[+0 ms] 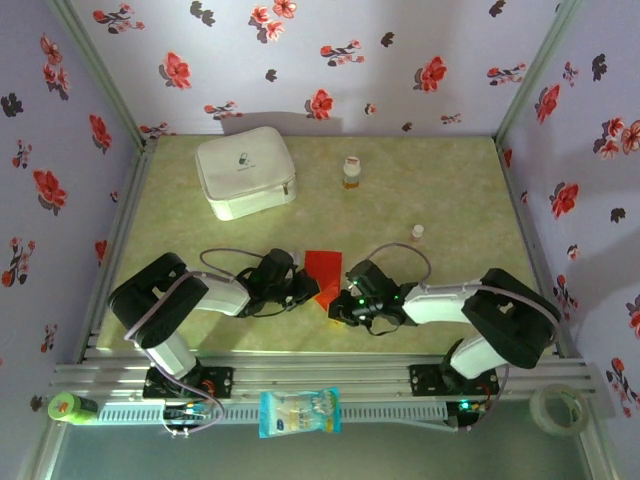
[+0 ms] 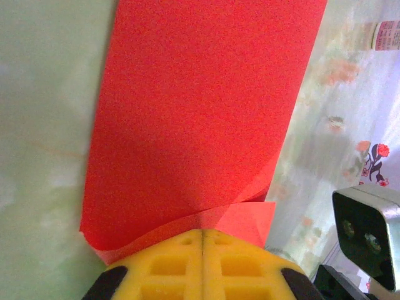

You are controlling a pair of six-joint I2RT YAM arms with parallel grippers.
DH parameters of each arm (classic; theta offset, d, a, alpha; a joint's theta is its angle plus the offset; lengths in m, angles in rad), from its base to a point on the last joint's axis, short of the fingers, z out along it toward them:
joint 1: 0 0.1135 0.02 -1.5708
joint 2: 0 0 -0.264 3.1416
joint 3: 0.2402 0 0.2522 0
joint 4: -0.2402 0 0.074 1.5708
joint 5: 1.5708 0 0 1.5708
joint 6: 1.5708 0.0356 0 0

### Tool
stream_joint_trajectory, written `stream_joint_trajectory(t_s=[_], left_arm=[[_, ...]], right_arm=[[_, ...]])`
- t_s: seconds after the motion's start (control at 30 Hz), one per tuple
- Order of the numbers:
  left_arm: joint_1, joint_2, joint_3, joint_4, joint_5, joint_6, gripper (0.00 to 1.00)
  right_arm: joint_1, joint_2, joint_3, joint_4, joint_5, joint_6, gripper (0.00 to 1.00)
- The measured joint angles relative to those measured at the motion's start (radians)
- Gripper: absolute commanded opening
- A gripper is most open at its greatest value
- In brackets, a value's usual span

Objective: Fold a paper plane with a square sheet of paper (pick it up from the middle)
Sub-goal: Third fold the triangle at the center of the table.

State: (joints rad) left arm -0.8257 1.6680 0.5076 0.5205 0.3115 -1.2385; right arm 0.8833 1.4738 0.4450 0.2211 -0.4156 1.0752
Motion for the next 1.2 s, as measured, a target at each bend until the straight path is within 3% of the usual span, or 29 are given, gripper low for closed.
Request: stream_joint_trajectory(t_s=[0.27, 0.53, 0.67, 1.2], left_arm=[[0.000, 0.001, 0.000, 0.003, 0.003, 0.000, 0.00], [0.000, 0.001, -0.011, 0.024, 0.002, -0.001, 0.00], [0.000, 0.001, -0.020, 0.043, 0.002, -0.001, 0.00], [0.000, 0.002, -0.021, 0.048, 0.001, -0.002, 0.00]], right_arm=[[-0.002, -0.061, -0.060, 0.011, -0.016, 0.011, 0.12], [-0.008, -0.265, -0.029, -0.193, 0.050, 0.011, 0.14], [-0.046, -0.323, 0.002, -0.211, 0.084, 0.039, 0.14], [-0.052, 0.004, 0.112, -0.066, 0.043, 0.161, 0.11]])
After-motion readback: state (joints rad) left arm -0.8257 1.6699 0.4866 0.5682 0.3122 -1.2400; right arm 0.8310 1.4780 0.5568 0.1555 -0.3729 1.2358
